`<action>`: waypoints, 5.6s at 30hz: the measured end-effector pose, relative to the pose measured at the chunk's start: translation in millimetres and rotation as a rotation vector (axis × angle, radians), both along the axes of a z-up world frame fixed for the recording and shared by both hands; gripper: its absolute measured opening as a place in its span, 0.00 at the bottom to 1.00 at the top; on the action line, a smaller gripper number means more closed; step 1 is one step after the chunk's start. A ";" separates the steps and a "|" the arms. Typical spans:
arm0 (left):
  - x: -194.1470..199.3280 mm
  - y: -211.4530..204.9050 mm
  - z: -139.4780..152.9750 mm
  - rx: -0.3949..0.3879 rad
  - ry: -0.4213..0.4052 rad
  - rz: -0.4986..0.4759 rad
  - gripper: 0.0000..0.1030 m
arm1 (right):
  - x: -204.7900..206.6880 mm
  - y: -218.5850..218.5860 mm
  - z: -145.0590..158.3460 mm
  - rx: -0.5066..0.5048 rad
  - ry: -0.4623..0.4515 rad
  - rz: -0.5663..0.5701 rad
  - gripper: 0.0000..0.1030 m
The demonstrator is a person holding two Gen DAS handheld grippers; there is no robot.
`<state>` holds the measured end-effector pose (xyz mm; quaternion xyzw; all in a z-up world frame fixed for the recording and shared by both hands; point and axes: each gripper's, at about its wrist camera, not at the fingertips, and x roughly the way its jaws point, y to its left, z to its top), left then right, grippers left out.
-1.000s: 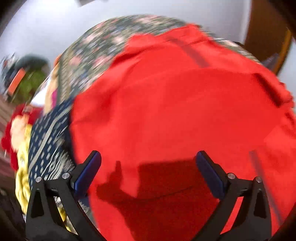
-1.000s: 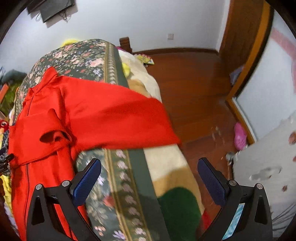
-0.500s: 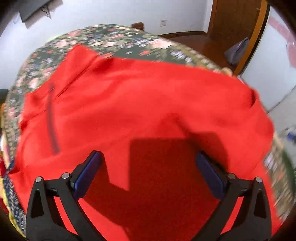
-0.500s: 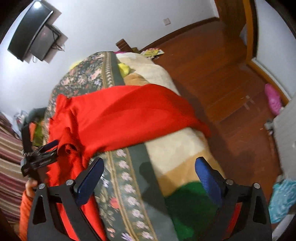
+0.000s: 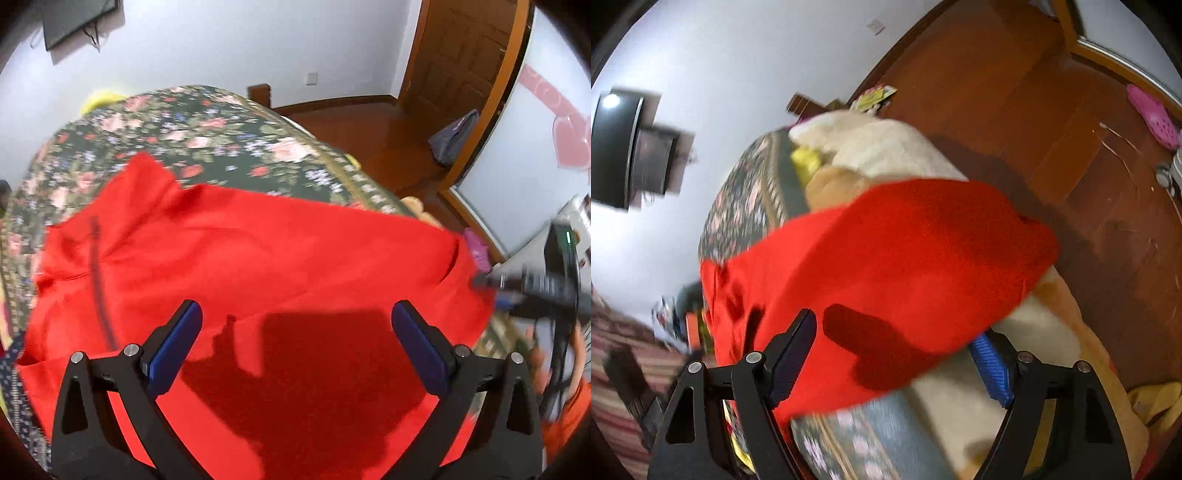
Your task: Fold large clothes
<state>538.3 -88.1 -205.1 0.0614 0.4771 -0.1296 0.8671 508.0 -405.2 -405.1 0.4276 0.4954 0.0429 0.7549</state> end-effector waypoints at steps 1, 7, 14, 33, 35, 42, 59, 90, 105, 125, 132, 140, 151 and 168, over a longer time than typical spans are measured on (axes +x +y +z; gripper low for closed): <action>-6.0 8.7 0.3 0.019 -0.007 0.002 1.00 | 3.8 -1.8 -0.9 0.005 0.002 -0.023 0.77; -43.5 80.1 -5.1 0.121 -0.021 0.053 1.00 | 23.3 -2.9 16.6 -0.157 -0.011 -0.087 0.25; -87.7 169.8 -4.9 0.158 -0.031 0.189 1.00 | 20.5 5.9 80.4 -0.228 -0.152 -0.066 0.09; -158.8 263.7 -2.8 0.108 -0.094 0.265 1.00 | -7.1 310.3 220.8 -0.330 -0.456 0.518 0.08; -163.3 267.2 -7.6 0.116 -0.091 0.265 1.00 | -13.0 342.0 195.0 -0.354 -0.408 0.591 0.08; -178.3 284.3 -29.0 0.111 -0.049 0.279 1.00 | -25.1 394.4 92.7 -0.467 -0.195 0.700 0.08; -198.4 283.7 -13.5 0.055 -0.017 0.328 1.00 | -47.9 344.4 84.6 -0.385 0.084 0.809 0.08; -23.4 -73.2 3.9 0.134 0.001 -0.191 1.00 | -77.8 79.4 138.1 -0.595 -0.190 0.354 0.08; 42.4 -86.2 -52.5 -0.031 0.174 -0.085 0.04 | -64.5 73.9 89.4 -0.522 -0.117 0.363 0.08; -90.0 178.8 121.2 -0.023 -0.307 0.177 0.03 | -20.5 252.5 119.9 -0.734 -0.299 0.655 0.08; -142.4 262.2 55.8 -0.042 -0.198 0.313 0.03 | -10.9 260.9 72.5 -0.934 -0.204 0.686 0.08; -184.8 316.2 -41.7 -0.205 0.018 0.418 0.04 | -19.6 265.8 67.2 -1.235 -0.212 0.620 0.89; -213.5 314.3 -98.9 -0.203 0.169 0.427 0.20 | -10.3 230.9 70.3 -1.077 -0.176 0.598 0.95; -218.1 324.5 -8.4 -0.096 0.003 0.406 0.69 | -22.7 215.8 121.2 -0.982 -0.230 0.551 0.89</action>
